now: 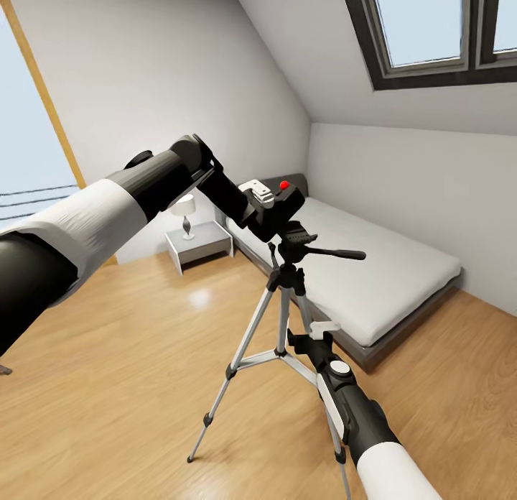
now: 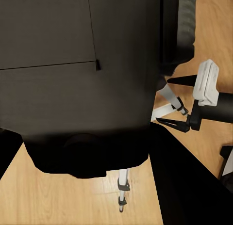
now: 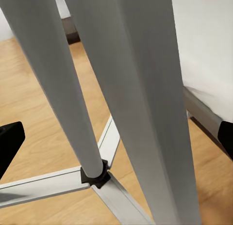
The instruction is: Attach the digital camera to the camera tripod in the bedroom.
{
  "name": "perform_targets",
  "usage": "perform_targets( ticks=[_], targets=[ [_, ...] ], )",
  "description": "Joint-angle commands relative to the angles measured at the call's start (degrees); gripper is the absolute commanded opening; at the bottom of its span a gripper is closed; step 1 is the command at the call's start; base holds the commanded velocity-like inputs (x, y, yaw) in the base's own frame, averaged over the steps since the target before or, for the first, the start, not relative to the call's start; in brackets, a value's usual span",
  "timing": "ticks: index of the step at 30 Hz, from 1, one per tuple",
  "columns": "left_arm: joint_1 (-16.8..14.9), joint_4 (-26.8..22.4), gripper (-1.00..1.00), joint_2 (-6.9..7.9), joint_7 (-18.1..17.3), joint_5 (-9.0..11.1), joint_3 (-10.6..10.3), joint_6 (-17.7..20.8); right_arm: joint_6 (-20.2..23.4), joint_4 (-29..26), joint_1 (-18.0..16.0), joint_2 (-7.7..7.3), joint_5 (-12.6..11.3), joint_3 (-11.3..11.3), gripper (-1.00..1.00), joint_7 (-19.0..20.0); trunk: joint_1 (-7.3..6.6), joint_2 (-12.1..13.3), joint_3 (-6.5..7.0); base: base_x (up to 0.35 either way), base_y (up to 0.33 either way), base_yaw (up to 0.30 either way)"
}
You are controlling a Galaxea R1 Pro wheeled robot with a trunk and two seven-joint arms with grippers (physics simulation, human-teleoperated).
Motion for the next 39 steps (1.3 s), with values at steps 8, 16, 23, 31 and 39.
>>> perform_targets(
  ticks=[8, 16, 23, 31, 39],
  targets=[
    [-0.1, 0.0, -1.0, 0.01, -0.1, 0.2, -0.3, 0.2, 0.4, -0.1, 0.0, 0.0, 0.4, 0.0, 1.0, 0.0, 0.04, -0.1, -0.32, 0.0, 0.0, 0.0],
    [-0.1, 0.0, -1.0, 0.01, -0.1, 0.2, -0.2, 0.2, 0.4, -0.1, 0.0, -0.01, 0.5, -0.1, 1.0, 0.0, 0.04, -0.1, -0.33, 0.0, 0.0, 0.0],
    [-0.1, 0.0, -1.0, 0.01, -0.1, 0.2, -0.2, 0.2, 0.3, -0.1, 0.0, -0.01, 0.5, -0.1, 1.0, 0.0, 0.04, -0.1, -0.34, 0.0, 0.0, 0.0],
    [-0.1, 0.0, -1.0, 0.01, -0.1, 0.2, -0.2, 0.2, 0.3, -0.1, 0.0, -0.01, 0.5, -0.1, 1.0, 0.0, 0.04, -0.1, -0.34, 0.0, 0.0, 0.0],
    [0.9, 1.0, -1.0, 0.83, 1.1, 0.3, 0.6, -0.6, 0.1, 0.7, -0.1, 0.49, 1.5, 0.1, 1.0, 0.0, 0.04, -0.1, -0.34, 0.0, 0.0, 0.0]
  ],
)
